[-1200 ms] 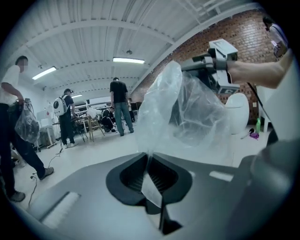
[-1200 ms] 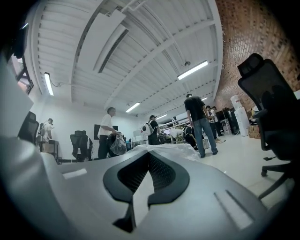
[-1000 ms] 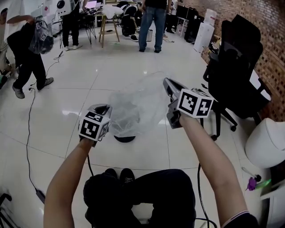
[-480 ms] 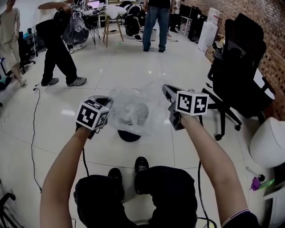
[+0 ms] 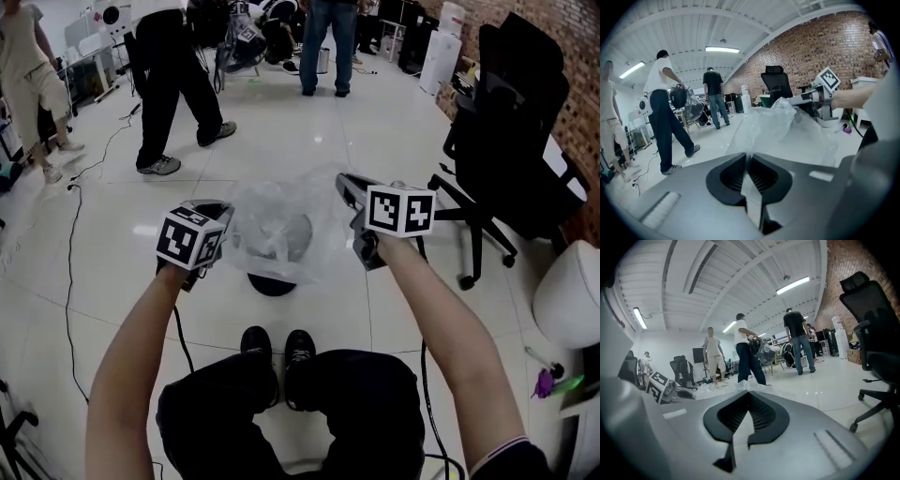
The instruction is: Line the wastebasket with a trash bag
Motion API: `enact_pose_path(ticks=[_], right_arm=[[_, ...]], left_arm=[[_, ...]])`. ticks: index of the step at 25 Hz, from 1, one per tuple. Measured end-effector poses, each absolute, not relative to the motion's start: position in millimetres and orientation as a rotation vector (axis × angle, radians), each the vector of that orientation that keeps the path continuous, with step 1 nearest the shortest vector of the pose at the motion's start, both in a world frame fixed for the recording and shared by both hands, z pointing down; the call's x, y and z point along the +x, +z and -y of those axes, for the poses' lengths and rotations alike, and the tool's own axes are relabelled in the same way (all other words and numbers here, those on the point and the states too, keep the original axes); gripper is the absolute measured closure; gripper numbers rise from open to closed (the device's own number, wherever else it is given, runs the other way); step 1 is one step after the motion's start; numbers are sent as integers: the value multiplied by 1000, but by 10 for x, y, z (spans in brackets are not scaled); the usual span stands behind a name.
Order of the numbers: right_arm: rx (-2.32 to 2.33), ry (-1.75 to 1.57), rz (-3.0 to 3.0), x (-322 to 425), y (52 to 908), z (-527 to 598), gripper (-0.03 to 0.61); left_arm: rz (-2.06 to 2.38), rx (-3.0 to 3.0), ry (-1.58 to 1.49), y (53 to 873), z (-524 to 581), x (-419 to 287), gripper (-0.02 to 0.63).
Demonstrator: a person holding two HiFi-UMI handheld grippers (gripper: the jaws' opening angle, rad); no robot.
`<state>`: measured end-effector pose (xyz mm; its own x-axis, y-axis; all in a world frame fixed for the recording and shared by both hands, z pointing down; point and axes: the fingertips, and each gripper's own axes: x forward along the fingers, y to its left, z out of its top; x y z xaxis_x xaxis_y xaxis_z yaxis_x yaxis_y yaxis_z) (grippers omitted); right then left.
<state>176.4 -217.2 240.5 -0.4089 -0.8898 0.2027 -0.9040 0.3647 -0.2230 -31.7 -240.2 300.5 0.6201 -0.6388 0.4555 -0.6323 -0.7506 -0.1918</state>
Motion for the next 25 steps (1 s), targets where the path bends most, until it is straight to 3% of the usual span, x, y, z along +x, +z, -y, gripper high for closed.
enact_pose_path(ticks=[25], right_arm=[[1544,530,2616,1908,2554,3256,577]], left_arm=[[-1297,-2840,-758,3151,3297,-375,601]])
